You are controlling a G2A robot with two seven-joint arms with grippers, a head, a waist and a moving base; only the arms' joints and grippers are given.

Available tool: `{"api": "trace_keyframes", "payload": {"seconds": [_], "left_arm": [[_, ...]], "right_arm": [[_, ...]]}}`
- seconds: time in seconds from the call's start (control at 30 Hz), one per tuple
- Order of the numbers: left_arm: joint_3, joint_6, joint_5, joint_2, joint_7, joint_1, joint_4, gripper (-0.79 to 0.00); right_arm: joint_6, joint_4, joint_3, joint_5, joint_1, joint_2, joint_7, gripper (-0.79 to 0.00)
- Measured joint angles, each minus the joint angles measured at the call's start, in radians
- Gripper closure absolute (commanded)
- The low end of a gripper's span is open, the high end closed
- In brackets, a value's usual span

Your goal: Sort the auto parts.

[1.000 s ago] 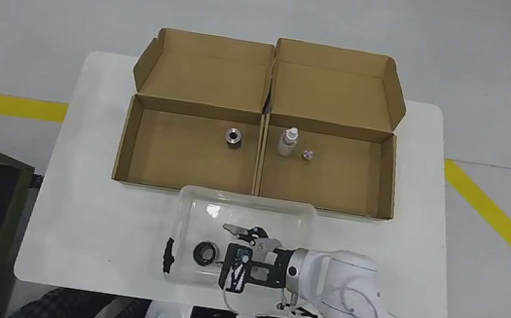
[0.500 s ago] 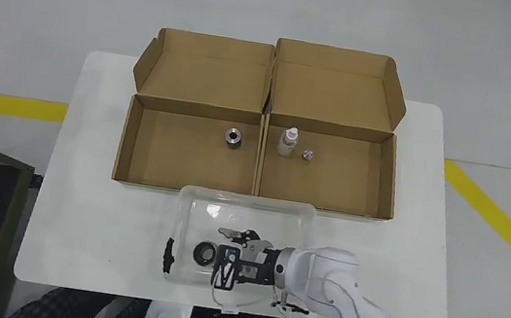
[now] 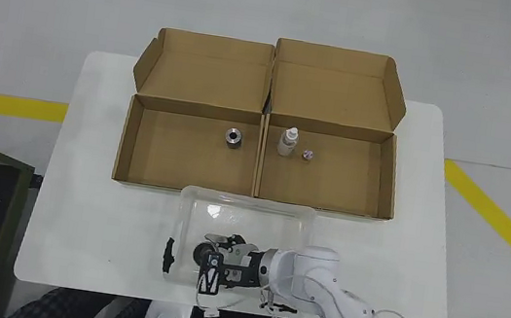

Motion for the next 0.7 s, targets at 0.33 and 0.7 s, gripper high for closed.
{"api": "trace_keyframes", "payload": {"seconds": [0.33, 0.7], "left_arm": [[0.000, 0.000, 0.000, 0.000, 0.000, 0.000, 0.000, -0.785], [0.000, 0.000, 0.000, 0.000, 0.000, 0.000, 0.000, -0.785]], "right_arm": [[0.023, 0.065, -0.056, 0.019, 0.060, -0.018, -0.001, -0.409], [0.009, 0.086, -0.056, 0.088, 0.093, -0.023, -0.026, 0.000]]}}
